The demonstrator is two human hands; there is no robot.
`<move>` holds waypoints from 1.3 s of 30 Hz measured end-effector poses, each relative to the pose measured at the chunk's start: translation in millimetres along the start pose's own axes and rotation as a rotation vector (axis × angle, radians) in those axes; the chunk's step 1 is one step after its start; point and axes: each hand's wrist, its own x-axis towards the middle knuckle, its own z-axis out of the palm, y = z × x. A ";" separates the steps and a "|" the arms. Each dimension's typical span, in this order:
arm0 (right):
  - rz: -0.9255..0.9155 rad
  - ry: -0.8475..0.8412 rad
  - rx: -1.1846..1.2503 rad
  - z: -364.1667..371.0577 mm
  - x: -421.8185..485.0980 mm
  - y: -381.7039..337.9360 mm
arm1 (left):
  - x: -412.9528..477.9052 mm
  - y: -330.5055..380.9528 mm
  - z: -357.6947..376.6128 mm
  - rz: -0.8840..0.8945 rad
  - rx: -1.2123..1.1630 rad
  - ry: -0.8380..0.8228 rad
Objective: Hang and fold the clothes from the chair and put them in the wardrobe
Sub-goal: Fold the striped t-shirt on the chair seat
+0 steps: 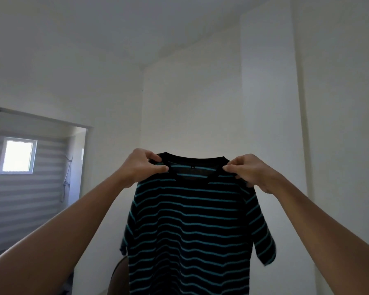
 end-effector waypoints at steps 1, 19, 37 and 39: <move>-0.053 0.058 0.045 1.2 0.3 -0.5 | 0.9 0.5 -0.9 0.031 -0.053 0.030; -0.185 0.055 1.085 23.2 14.3 -31.1 | 0.3 29.4 4.8 0.143 -0.928 -0.048; -0.239 0.012 1.139 35.3 26.0 -12.9 | 0.0 26.2 39.5 0.039 -1.126 0.158; -0.300 0.075 0.749 35.1 29.2 -6.3 | -1.5 21.3 42.2 0.059 -1.050 0.125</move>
